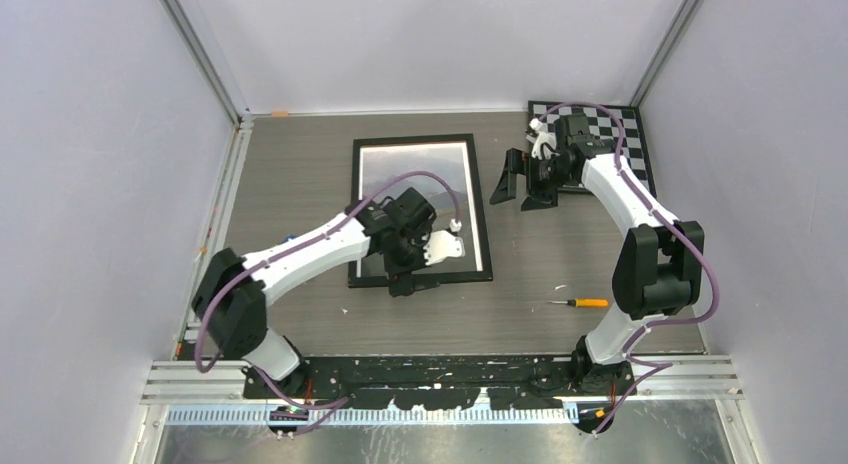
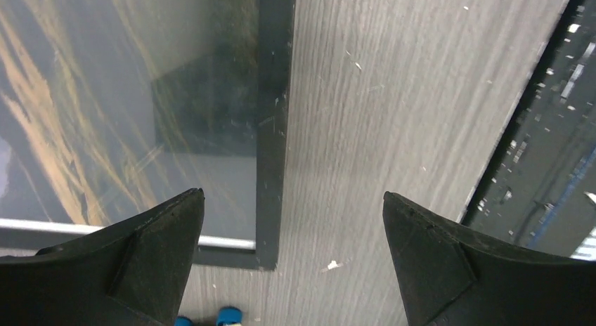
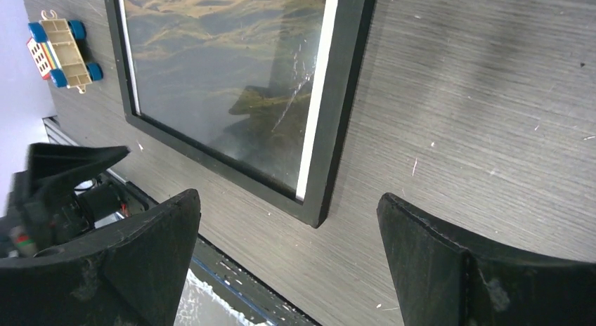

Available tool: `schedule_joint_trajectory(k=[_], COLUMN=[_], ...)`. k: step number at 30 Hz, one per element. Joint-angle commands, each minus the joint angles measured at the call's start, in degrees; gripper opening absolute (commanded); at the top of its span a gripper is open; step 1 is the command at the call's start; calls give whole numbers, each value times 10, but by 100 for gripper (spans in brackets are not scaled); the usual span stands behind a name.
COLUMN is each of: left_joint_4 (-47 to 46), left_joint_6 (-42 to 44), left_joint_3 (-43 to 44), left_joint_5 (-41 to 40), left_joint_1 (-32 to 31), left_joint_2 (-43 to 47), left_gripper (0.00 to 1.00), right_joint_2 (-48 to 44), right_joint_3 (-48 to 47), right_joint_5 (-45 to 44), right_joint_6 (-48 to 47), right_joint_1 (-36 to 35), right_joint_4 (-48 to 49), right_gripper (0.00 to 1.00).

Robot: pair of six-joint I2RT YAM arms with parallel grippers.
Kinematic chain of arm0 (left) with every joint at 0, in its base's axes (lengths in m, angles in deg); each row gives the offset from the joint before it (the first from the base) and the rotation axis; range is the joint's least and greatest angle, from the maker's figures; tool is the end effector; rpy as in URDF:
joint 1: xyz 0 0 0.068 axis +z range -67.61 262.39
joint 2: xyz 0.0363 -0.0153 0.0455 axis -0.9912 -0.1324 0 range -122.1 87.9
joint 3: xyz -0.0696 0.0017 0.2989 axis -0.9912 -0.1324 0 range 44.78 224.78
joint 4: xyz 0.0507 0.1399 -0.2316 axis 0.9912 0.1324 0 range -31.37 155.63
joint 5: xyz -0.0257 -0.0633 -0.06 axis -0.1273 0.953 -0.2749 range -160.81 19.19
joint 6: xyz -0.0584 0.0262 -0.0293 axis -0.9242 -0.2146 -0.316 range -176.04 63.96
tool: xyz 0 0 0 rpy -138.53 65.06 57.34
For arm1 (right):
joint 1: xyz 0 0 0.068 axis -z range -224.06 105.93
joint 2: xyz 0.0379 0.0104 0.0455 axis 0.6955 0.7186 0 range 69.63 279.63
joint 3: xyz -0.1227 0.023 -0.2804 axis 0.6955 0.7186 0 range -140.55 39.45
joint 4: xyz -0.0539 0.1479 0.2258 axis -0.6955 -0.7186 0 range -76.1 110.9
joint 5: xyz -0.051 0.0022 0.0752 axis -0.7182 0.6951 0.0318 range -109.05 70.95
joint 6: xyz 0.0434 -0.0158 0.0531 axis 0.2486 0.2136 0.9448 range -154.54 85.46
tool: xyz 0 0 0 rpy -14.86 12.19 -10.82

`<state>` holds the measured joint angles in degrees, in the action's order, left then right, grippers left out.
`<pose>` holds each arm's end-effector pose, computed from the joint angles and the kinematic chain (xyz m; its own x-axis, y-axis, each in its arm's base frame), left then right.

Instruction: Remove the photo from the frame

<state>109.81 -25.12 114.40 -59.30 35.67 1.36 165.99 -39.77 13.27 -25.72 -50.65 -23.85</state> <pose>0.2088 -0.2384 0.2729 -0.1529 0.8968 -0.4153 0.9826 0.1827 0.0329 0.3708 0.0738 0.2835 -0.9191 0.0242 -0.3933 -0.2088 0.8166 0.5382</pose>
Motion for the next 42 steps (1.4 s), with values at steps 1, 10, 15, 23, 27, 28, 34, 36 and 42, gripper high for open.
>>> schedule_joint_trajectory(k=[1, 10, 15, 23, 27, 28, 34, 36, 42], left_joint_4=[-51, -77, -93, -114, -110, -109, -100, -92, -76], left_joint_6=[18, 7, 7, 22, 13, 9, -1, -4, -7], left_joint_3=[16, 49, 67, 55, 54, 54, 60, 64, 77], left_joint_5=[-47, -88, -100, -111, -103, -99, -80, -75, -68], left_joint_1=[-21, -71, -84, -106, -105, -106, -106, -106, -105], left_joint_2=[-58, -174, -213, -232, -229, -225, -206, -199, -182], left_gripper=[100, 94, 84, 71, 58, 53, 25, 18, 0], right_joint_2=[-3, 29, 43, 58, 63, 66, 90, 99, 121], right_joint_3=[2, 6, 9, 30, 48, 51, 60, 64, 84], right_joint_5=[24, 45, 52, 62, 69, 71, 82, 86, 100], right_joint_6=[-10, -15, 1, 35, 62, 69, 96, 105, 133], right_joint_1=[12, 24, 24, 24, 24, 24, 24, 25, 24], right_joint_4=[-16, -30, -13, 29, 63, 70, 100, 109, 143], right_gripper=[100, 100, 100, 99, 100, 100, 100, 100, 100])
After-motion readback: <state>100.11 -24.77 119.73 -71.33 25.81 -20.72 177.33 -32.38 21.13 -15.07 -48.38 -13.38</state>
